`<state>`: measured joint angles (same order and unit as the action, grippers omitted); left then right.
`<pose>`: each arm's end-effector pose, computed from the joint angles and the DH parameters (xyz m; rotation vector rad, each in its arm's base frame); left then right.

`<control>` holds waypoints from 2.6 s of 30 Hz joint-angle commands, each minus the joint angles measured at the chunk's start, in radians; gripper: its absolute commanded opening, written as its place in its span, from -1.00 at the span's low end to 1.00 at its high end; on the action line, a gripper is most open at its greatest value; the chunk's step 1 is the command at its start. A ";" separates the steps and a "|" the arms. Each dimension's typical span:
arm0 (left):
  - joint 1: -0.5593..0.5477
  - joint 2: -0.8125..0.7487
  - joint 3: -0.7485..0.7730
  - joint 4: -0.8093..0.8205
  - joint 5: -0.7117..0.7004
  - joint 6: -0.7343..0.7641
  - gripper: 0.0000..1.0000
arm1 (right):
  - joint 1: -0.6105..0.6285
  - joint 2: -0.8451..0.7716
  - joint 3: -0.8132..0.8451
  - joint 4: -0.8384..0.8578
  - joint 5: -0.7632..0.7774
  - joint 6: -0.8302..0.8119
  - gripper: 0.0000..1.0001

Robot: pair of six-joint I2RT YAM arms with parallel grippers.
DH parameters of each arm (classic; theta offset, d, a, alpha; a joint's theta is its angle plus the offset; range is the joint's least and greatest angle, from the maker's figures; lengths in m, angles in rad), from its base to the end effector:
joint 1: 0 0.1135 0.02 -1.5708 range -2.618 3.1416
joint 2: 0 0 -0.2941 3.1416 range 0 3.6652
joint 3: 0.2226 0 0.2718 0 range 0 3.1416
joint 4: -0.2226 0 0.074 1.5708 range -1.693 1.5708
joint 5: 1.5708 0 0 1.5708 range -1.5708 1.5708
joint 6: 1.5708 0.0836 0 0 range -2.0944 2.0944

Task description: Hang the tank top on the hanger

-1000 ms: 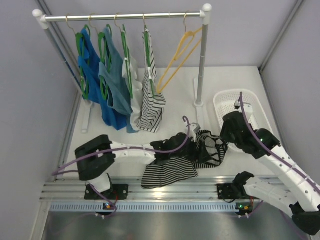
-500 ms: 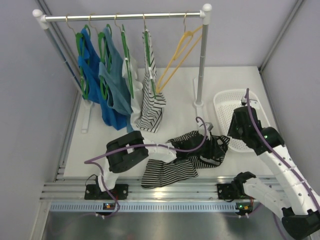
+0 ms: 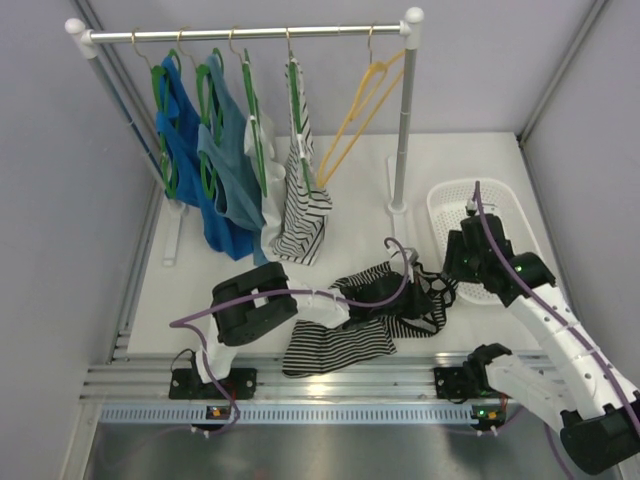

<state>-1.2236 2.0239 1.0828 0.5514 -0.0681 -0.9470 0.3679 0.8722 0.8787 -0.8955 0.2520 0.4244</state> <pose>0.1751 -0.4673 0.1392 0.2559 2.2064 -1.2813 0.1878 0.0500 0.2801 0.1771 2.4159 0.0485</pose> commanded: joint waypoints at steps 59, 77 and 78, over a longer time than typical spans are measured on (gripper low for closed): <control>0.078 -0.783 -0.365 -0.342 -0.206 0.189 -1.00 | -0.009 0.114 0.065 0.007 -0.183 -0.102 -0.02; 0.345 -1.208 -0.428 -0.849 0.046 0.306 -1.00 | 0.155 0.177 0.098 0.043 -0.186 -0.050 -0.02; 0.345 -1.202 -0.437 -0.849 0.063 0.301 -1.00 | 0.161 0.186 0.101 0.049 -0.183 -0.043 -0.03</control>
<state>-0.8867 0.8200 0.6769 -0.2462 -0.1276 -0.6758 0.5030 1.0431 0.9318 -0.8814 0.0582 0.3592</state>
